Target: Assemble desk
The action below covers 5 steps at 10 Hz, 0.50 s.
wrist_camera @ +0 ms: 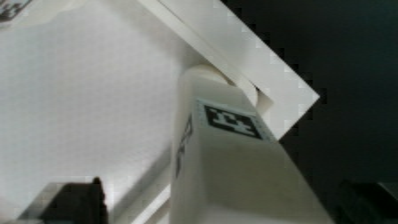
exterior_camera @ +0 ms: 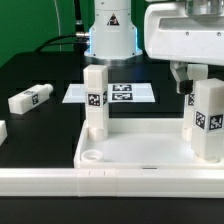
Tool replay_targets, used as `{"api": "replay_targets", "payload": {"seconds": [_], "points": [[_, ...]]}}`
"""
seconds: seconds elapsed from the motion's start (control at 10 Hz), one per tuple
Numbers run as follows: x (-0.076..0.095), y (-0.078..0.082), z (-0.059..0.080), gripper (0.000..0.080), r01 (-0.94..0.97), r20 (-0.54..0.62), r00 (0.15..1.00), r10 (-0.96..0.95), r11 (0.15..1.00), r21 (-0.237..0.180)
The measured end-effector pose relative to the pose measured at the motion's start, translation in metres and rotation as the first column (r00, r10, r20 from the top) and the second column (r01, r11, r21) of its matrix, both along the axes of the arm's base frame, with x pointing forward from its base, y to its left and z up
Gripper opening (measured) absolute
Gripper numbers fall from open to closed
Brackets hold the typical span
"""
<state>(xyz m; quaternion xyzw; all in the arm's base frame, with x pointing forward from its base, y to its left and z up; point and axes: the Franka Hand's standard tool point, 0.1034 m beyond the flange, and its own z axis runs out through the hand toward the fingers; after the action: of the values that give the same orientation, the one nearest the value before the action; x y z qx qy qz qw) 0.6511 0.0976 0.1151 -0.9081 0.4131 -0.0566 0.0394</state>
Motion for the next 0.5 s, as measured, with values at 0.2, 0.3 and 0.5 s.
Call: {"api": "replay_targets", "payload": {"seconds": [0.2, 0.3, 0.5], "points": [[0.0051, -0.0014, -0.0005, 0.0649, -0.230, 0.005, 0.973, 0.231, 0.972, -0.045], [0.0062, -0.0011, -0.0013, 0.0649, -0.296, 0.003, 0.955, 0.297, 0.954, -0.055], [0.0064, -0.0005, -0.0010, 0.0649, -0.394, -0.003, 0.919, 0.395, 0.916, -0.075]]}}
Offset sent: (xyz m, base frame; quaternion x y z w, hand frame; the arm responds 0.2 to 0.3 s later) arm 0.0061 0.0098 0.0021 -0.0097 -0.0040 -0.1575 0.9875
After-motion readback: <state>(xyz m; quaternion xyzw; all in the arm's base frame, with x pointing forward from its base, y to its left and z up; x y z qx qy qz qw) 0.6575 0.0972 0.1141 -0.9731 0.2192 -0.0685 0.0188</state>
